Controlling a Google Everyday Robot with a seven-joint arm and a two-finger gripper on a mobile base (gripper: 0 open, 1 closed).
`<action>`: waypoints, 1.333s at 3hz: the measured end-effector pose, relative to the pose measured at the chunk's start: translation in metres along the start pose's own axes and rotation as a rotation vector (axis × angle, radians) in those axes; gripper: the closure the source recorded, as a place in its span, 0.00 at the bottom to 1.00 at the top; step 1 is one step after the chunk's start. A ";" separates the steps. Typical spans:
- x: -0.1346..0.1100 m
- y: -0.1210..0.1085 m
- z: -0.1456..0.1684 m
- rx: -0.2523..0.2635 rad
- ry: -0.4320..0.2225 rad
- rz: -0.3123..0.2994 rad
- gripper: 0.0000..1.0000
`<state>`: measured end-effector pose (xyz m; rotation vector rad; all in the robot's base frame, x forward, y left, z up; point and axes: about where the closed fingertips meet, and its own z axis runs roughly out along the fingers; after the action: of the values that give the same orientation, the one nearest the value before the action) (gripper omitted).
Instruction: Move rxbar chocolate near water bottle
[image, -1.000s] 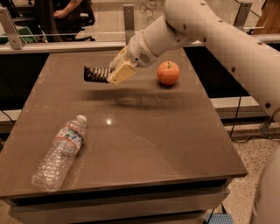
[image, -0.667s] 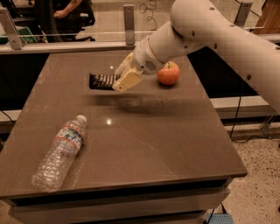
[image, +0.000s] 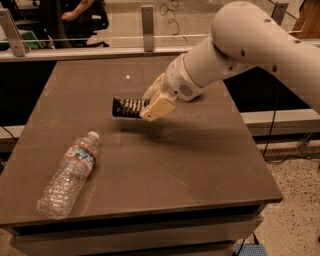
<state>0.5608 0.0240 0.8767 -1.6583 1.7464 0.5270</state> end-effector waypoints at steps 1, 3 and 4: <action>0.014 0.019 0.000 -0.013 0.019 0.019 1.00; 0.017 0.053 0.020 -0.080 0.006 0.028 1.00; 0.013 0.071 0.031 -0.122 -0.012 0.030 1.00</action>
Offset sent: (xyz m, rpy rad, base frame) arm -0.0486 -0.0008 -0.0404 -0.0143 0.0854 0.0245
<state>0.4970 0.0444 0.8348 -1.7108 1.7634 0.6681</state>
